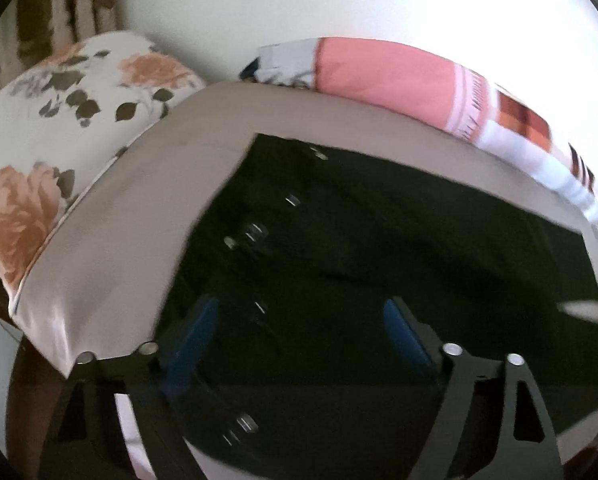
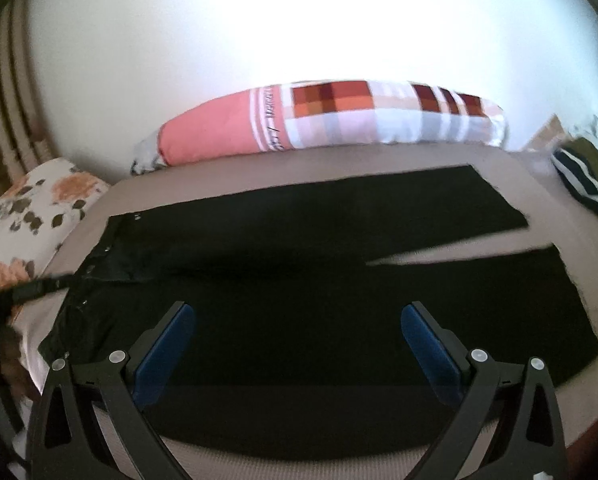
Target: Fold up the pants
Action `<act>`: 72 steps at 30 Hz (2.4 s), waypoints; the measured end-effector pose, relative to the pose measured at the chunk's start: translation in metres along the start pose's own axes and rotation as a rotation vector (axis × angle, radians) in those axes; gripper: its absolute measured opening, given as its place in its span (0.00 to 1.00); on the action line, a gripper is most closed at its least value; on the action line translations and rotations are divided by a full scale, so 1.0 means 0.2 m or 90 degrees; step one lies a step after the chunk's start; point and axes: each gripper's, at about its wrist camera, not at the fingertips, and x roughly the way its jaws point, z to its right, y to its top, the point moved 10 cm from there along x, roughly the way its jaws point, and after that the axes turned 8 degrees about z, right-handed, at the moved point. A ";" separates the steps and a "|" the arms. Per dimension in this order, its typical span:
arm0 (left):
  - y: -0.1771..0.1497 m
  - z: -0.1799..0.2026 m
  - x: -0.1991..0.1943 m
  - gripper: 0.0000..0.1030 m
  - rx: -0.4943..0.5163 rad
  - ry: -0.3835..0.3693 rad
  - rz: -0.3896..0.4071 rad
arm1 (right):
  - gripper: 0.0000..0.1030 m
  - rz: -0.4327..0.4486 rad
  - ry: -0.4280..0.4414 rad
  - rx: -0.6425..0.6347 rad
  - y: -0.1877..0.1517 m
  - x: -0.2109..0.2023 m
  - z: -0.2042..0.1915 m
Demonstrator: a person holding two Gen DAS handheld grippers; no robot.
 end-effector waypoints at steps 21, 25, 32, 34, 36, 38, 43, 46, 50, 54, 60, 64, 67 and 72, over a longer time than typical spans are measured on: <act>0.46 -0.25 0.85 0.54 -0.150 -0.267 -0.170 | 1.00 -0.102 0.088 0.010 0.12 0.55 -0.25; 0.47 -0.22 0.93 0.54 -0.166 -0.321 -0.199 | 1.00 -0.111 0.086 0.037 0.13 0.66 -0.26; 0.51 -0.14 1.06 0.23 -0.149 -0.370 -0.217 | 1.00 -0.119 0.097 0.038 0.18 0.83 -0.32; 0.52 -0.12 1.09 0.22 -0.153 -0.383 -0.222 | 1.00 -0.119 0.100 0.029 0.21 0.87 -0.34; 0.54 -0.09 1.12 0.22 -0.159 -0.397 -0.223 | 1.00 -0.122 0.109 0.014 0.23 0.92 -0.37; 0.55 -0.07 1.15 0.22 -0.162 -0.403 -0.222 | 1.00 -0.129 0.112 -0.011 0.26 0.98 -0.39; 0.56 -0.02 1.23 0.22 -0.196 -0.418 -0.231 | 1.00 -0.165 0.146 -0.086 0.30 1.14 -0.46; 0.57 -0.02 1.21 0.11 -0.190 -0.413 -0.211 | 1.00 -0.188 0.174 -0.130 0.31 1.22 -0.50; 0.66 0.01 1.02 0.10 -0.146 -0.458 -0.130 | 1.00 -0.223 0.256 -0.209 0.33 1.35 -0.56; 0.73 0.06 0.79 0.10 -0.092 -0.509 -0.063 | 0.99 -0.251 0.294 -0.260 0.36 1.46 -0.55; 0.75 0.05 0.59 0.10 -0.047 -0.542 -0.018 | 0.93 -0.332 0.381 -0.328 0.39 1.56 -0.56; 0.76 0.05 0.57 0.10 -0.039 -0.539 -0.008 | 0.80 -0.418 0.443 -0.396 0.34 1.55 -0.56; 0.77 0.03 0.54 0.10 -0.042 -0.536 -0.004 | 0.74 -0.467 0.455 -0.441 0.29 1.54 -0.53; 0.77 0.03 0.53 0.10 -0.038 -0.525 -0.007 | 0.56 -0.504 0.468 -0.487 0.24 1.51 -0.46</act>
